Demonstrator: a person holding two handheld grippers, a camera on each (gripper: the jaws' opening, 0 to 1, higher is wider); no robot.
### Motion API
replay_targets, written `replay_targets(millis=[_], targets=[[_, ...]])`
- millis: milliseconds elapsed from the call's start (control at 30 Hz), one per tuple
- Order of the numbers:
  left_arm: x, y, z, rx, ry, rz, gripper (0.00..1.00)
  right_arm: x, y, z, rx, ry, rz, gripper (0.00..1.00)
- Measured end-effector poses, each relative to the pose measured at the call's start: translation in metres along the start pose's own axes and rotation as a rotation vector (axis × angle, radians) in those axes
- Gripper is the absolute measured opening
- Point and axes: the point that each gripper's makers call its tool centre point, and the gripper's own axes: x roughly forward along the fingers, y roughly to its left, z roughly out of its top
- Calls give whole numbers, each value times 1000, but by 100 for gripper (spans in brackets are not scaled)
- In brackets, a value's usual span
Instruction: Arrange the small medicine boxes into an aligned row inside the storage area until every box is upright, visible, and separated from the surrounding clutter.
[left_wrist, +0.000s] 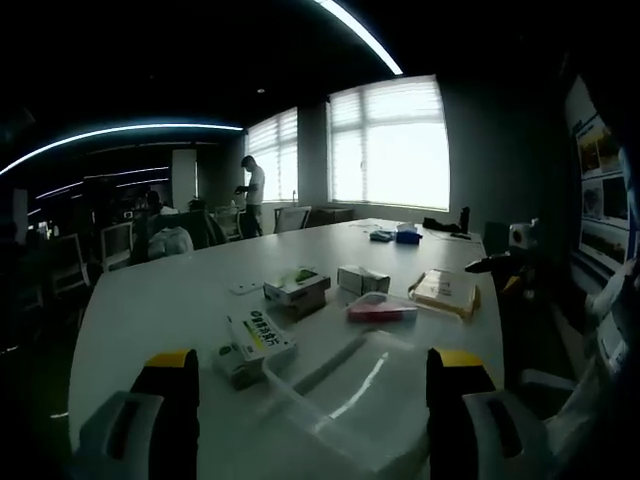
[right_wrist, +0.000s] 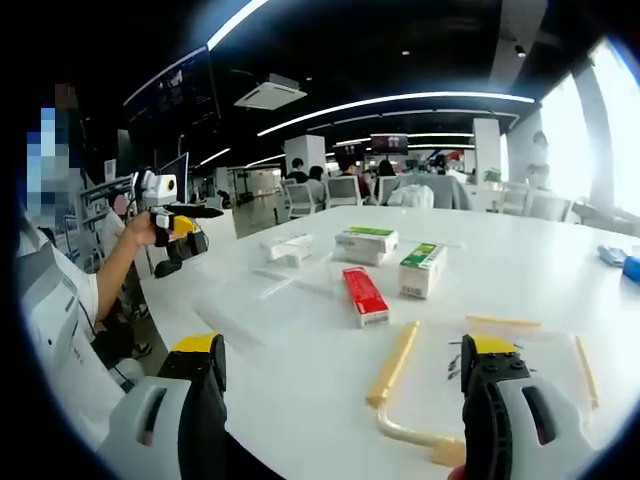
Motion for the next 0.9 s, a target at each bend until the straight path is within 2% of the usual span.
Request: replay_targets(millis=[167,333,533,700,900], targets=[[10,15,0,-16,1,18,94,-2,-1,4,-19,-2,-10,96],[9,16,-5,-35,18,24,93,1,-4,7,-23,-10,-15,96],[6,21,-2,-36,14,34,93,5,-2,6,-29,-8,-8,96],[10,26,-4,-24,41,47,92,4,-10,2,-41,6,-48,96],[16,26,-2,-21,42,43,92,3,-12,2,-25,-2,-49,96]])
